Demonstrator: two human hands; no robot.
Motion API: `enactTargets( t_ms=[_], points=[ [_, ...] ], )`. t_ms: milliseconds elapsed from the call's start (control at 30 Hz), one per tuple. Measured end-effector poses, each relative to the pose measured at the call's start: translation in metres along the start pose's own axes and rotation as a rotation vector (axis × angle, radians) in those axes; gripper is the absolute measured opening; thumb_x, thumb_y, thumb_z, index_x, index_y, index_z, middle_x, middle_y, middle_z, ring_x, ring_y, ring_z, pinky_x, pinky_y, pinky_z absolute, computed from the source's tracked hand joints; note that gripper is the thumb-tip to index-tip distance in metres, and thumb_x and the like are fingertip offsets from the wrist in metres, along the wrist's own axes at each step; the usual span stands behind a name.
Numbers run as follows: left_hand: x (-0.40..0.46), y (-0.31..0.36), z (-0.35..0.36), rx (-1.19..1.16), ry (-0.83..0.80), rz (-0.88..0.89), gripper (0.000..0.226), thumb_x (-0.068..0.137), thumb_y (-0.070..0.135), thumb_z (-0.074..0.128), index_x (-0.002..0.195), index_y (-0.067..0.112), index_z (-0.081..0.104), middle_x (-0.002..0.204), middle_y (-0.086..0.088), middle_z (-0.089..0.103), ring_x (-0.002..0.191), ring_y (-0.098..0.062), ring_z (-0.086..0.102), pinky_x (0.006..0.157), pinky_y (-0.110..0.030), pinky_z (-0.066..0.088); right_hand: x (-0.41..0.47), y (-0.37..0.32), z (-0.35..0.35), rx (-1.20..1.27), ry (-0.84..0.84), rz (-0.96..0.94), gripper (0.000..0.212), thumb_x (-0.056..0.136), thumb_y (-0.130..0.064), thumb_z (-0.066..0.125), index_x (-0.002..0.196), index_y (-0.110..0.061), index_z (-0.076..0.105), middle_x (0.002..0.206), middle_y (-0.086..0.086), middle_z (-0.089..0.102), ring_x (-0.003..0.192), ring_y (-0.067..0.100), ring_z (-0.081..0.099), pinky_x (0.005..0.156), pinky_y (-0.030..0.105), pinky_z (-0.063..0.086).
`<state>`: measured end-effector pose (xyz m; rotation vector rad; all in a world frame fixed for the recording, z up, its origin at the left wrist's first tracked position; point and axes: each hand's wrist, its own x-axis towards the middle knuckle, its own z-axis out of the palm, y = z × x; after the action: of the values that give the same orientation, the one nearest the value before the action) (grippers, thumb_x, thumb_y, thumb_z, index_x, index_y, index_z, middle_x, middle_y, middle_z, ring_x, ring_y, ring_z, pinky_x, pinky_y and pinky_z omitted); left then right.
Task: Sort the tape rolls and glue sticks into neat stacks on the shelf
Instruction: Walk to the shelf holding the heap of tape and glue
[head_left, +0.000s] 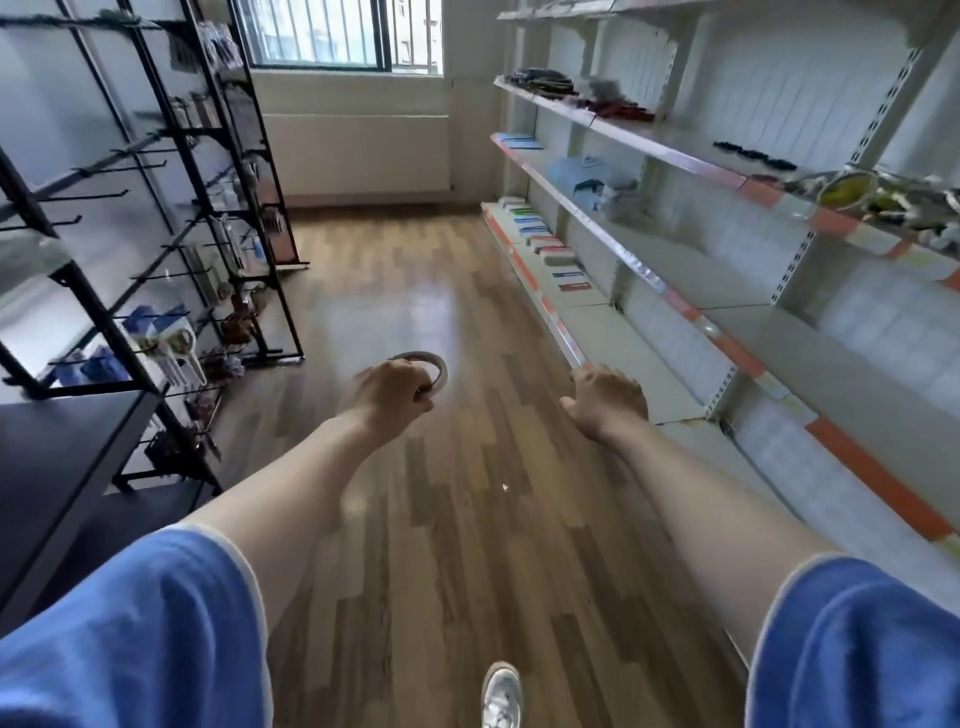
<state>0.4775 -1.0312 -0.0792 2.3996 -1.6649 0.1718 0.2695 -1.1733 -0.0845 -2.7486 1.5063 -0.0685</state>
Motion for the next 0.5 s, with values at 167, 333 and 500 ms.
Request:
enactTargets(
  t_ms=[167,333,500],
  points=[
    [0.088,-0.010,0.022,0.001,0.001,0.012,0.018,0.086,0.031,0.063,0.088,0.013,0.063,0.090,-0.002,0.063,0.088,-0.024,0.059,0.064,-0.026,0.028,0.090,0.015,0.005,0.009,0.028,0.015,0.038,0.093,-0.031,0.044,0.124,-0.011,0.051,0.123,0.014,0.053,0.114,0.032,0.050,0.093,0.035,0.038],
    [0.199,-0.014,0.039,-0.020,-0.027,0.023,0.018,0.085,0.030,0.065,0.085,0.012,0.063,0.082,-0.001,0.059,0.085,-0.024,0.059,0.065,-0.027,0.035,0.195,0.039,0.004,0.010,0.018,0.028,0.040,0.094,-0.033,0.043,0.128,-0.011,0.049,0.125,0.015,0.053,0.114,0.031,0.051,0.091,0.036,0.039],
    [0.294,-0.006,0.047,-0.007,0.004,0.051,0.018,0.085,0.031,0.064,0.086,0.013,0.064,0.084,-0.001,0.061,0.086,-0.024,0.058,0.064,-0.026,0.029,0.284,0.065,-0.007,0.020,0.039,0.053,0.040,0.095,-0.031,0.041,0.129,-0.012,0.050,0.126,0.015,0.053,0.112,0.031,0.052,0.091,0.035,0.040]
  ],
)
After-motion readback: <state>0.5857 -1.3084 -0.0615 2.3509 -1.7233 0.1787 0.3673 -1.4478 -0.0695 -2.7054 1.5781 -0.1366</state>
